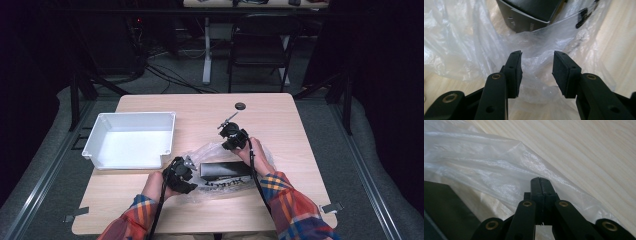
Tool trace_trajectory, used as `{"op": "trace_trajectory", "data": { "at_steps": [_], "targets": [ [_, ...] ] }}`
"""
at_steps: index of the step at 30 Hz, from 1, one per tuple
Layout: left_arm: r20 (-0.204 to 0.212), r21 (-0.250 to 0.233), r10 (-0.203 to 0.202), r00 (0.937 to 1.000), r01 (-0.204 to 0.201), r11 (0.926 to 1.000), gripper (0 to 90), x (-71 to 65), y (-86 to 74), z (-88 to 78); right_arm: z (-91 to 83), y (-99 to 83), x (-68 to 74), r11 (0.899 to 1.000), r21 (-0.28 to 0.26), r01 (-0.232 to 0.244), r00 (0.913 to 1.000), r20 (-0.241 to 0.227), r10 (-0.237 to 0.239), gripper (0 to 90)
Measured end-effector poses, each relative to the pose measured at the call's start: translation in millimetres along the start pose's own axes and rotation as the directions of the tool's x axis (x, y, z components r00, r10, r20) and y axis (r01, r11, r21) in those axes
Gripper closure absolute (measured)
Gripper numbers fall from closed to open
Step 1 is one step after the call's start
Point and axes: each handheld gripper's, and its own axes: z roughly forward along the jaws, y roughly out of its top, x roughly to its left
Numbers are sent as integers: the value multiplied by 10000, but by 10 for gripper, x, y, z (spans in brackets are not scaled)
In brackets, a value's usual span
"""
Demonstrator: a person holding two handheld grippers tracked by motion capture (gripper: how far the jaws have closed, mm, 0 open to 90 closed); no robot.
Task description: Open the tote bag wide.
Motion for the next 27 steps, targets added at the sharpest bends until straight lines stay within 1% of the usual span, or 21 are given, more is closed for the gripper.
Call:
{"op": "trace_trajectory", "data": {
  "at_steps": [1,2,5,7,8,9,10,11,12,14,15,16,18,20,21,22,23,24,25,26,27],
  "targets": [
    [0,0,0,10000,0,10000,573,0,0,0,0,0,0,10000,0,0,10000,0,0,893],
    [61,-104,35,10000,-34,9999,568,-21,11,-40,-78,-1,8,9998,-200,-32,9998,-205,28,834],
    [72,-168,114,9999,-113,9998,537,-49,29,-82,-179,1,33,9993,-385,31,9996,-279,-42,740],
    [89,-198,136,9999,-134,9997,495,-70,45,-109,-204,1,38,9990,-432,88,9995,-289,-100,714],
    [37,-261,248,9997,-247,9994,473,-88,56,-149,-266,-9,57,9976,-686,-27,9994,-357,3,657],
    [37,-261,248,9997,-247,9994,444,-88,56,-149,-266,-9,57,9976,-686,-27,9994,-357,3,657],
    [-67,-405,212,9998,-214,9989,411,-97,65,-198,-328,-19,57,9964,-839,-152,9993,-348,123,586],
    [-67,-405,212,9998,-214,9989,384,-97,65,-198,-328,-19,57,9964,-839,-152,9993,-348,123,586],
    [-152,-564,185,9997,-193,9982,365,-90,77,-250,-430,-39,44,9941,-1064,-201,9989,-436,155,515],
    [-151,-674,173,9997,-183,9976,341,-76,86,-297,-522,-65,31,9910,-1317,-249,9987,-480,187,467],
    [-151,-674,173,9997,-183,9976,329,-76,86,-297,-522,-65,31,9910,-1317,-249,9987,-480,187,467],
    [-139,-739,208,9997,-217,9970,320,-63,91,-331,-649,-115,16,9878,-1513,-369,9978,-608,279,418],
    [-138,-755,221,9997,-230,9969,312,-57,95,-345,-695,-138,10,9865,-1599,-365,9977,-628,267,405],
    [-162,-831,224,9996,-237,9963,282,-47,101,-365,-870,-274,-35,9804,-1868,-618,9965,-665,501,346],
    [-130,-818,251,9996,-261,9963,282,-46,107,-371,-870,-274,-35,9804,-1868,-618,9965,-665,501,346],
    [-196,-886,290,9994,-306,9956,269,-44,117,-391,-969,-379,-68,9777,-1985,-682,9965,-620,569,307],
    [-196,-886,290,9994,-306,9956,267,-44,117,-391,-1005,-423,-83,9777,-1970,-728,9963,-587,624,282],
    [-167,-878,428,9989,-441,9952,258,-38,130,-409,-1051,-485,-101,9757,-2037,-806,9959,-575,702,267],
    [-167,-878,428,9989,-441,9952,249,-38,130,-409,-1051,-485,-101,9757,-2037,-806,9959,-575,702,267],
    [-170,-924,597,9981,-610,9939,248,-33,139,-422,-1136,-620,-145,9716,-2187,-901,9955,-500,810,227],
    [-134,-895,712,9974,-721,9934,240,-28,147,-431,-1181,-688,-169,9710,-2161,-1021,9943,-528,928,207]
  ]
}}
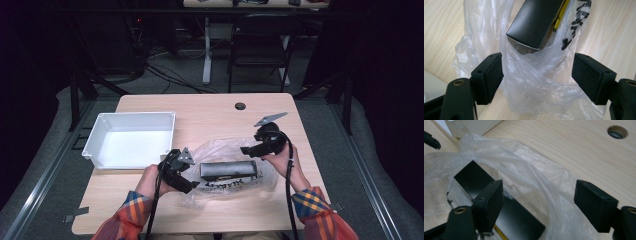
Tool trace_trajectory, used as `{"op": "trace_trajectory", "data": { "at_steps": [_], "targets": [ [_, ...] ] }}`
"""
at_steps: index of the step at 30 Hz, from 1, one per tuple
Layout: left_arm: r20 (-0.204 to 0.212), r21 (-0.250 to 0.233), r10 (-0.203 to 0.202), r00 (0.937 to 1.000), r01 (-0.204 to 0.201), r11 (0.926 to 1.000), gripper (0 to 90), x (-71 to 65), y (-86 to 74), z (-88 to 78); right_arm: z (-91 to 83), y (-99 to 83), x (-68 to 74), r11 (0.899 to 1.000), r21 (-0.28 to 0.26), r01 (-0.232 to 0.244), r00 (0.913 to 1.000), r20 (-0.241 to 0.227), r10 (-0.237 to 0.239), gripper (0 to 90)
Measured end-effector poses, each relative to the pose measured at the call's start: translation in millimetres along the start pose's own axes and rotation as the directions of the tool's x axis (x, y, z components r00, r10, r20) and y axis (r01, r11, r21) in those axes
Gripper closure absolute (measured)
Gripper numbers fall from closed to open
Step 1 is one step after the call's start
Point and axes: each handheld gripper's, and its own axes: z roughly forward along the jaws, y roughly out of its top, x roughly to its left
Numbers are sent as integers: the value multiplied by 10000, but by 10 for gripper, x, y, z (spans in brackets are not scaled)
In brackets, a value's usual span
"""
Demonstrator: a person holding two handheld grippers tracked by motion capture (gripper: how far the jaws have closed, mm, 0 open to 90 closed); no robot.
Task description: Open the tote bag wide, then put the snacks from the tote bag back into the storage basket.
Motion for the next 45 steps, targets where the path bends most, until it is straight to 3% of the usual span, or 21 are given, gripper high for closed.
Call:
{"op": "trace_trajectory", "data": {
  "at_steps": [5,7,12,19,27,36,40,41,45],
  "targets": [
    [-60,-77,48,10000,-48,10000,214,26,36,-29,-258,-348,-135,9990,-284,-349,9988,322,358,147],
    [-111,-125,29,9999,-30,9999,208,48,55,-33,-313,-473,-187,9993,-91,-360,9970,682,365,120],
    [-178,-176,-93,9998,90,9998,197,87,75,-38,-472,-738,-277,9977,-109,-673,9918,1079,681,93],
    [-188,-101,-86,9998,85,9999,183,107,71,-39,-522,-967,-269,9972,95,-737,9883,1343,718,65],
    [-187,-124,103,9998,-105,9999,173,143,153,-80,-527,-1126,-258,9963,489,-713,9870,1476,634,26],
    [-181,65,524,9985,-523,9986,174,210,321,-130,-516,-1192,-332,9945,432,-951,9873,1319,886,1],
    [-36,393,949,9955,-946,9947,183,214,413,-86,-515,-1207,-335,9955,418,-848,9876,1363,784,1],
    [91,499,1247,9922,-1250,9909,191,199,461,-47,-512,-1211,-336,9958,396,-831,9879,1349,770,1],
    [326,704,1640,9859,-1660,9836,217,168,542,49,-493,-1208,-319,9966,373,-730,9884,1363,673,7]
  ]
}}
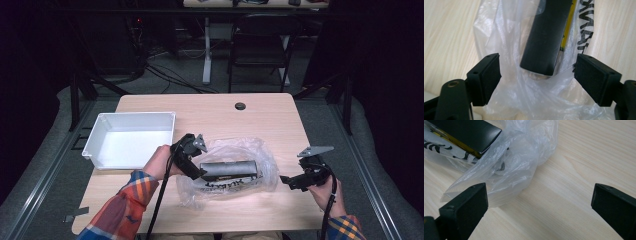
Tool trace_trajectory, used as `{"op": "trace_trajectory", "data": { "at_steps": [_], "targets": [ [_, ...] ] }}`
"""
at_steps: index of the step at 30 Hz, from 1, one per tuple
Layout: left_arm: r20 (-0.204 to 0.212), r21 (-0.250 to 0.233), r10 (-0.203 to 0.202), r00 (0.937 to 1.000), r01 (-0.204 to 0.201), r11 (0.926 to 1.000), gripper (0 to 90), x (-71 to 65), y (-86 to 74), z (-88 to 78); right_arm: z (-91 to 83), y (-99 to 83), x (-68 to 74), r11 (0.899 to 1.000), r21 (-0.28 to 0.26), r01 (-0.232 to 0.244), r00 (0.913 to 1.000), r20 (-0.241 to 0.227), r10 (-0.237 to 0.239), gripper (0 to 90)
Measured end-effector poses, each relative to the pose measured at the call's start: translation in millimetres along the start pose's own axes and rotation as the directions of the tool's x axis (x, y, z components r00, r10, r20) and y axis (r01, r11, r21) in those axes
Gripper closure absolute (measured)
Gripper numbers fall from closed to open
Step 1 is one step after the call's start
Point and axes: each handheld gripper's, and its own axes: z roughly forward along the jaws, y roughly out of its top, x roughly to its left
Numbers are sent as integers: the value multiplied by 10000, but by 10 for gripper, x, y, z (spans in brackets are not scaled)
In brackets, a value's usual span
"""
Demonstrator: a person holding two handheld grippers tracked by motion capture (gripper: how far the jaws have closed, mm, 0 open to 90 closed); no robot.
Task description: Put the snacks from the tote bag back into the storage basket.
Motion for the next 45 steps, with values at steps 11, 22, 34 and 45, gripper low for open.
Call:
{"op": "trace_trajectory", "data": {
  "at_steps": [11,22,34,45],
  "targets": [
    [570,567,789,9953,-821,9950,262,-25,168,222,37,-6,13,9999,78,127,9998,-138,-126,7],
    [832,982,945,9920,-1025,9899,319,42,247,443,55,-10,12,9997,187,178,9998,-73,-177,7],
    [1066,1199,1075,9885,-1201,9855,340,47,267,599,61,-10,5,9994,290,213,9997,-81,-211,7],
    [1098,1640,1200,9867,-1371,9769,376,35,235,744,66,-15,-1,9994,304,183,9998,-79,-181,7]
  ]
}}
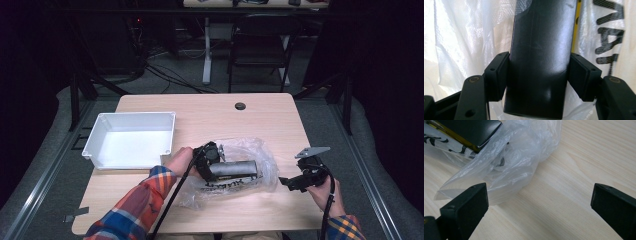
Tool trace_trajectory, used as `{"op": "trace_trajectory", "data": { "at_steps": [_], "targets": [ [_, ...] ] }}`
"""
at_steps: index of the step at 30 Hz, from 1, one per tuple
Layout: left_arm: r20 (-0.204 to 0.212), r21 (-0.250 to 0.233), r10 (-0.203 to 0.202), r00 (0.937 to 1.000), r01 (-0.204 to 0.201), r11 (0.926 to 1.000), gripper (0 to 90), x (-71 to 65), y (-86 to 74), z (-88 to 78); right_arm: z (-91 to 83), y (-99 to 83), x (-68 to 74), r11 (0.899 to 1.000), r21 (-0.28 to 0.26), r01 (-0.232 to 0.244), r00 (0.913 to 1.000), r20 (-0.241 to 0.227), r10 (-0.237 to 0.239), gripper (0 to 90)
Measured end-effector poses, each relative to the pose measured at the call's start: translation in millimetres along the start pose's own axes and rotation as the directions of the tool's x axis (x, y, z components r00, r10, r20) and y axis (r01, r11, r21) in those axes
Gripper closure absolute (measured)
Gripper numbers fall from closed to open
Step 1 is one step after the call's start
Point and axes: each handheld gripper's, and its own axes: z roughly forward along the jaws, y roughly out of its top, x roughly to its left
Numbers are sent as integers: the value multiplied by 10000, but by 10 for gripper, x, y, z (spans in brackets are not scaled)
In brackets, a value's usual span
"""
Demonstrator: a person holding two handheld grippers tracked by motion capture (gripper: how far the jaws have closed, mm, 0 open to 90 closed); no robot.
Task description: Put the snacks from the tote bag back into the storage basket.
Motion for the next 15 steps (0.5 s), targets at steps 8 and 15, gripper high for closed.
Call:
{"op": "trace_trajectory", "data": {
  "at_steps": [8,15],
  "targets": [
    [-132,277,140,9998,-136,9995,378,-22,31,45,24,-4,2,10000,88,-21,10000,-61,21,7],
    [-124,241,394,9991,-391,9989,404,-31,25,63,40,-4,11,9998,206,29,10000,-69,-28,7]
  ]
}}
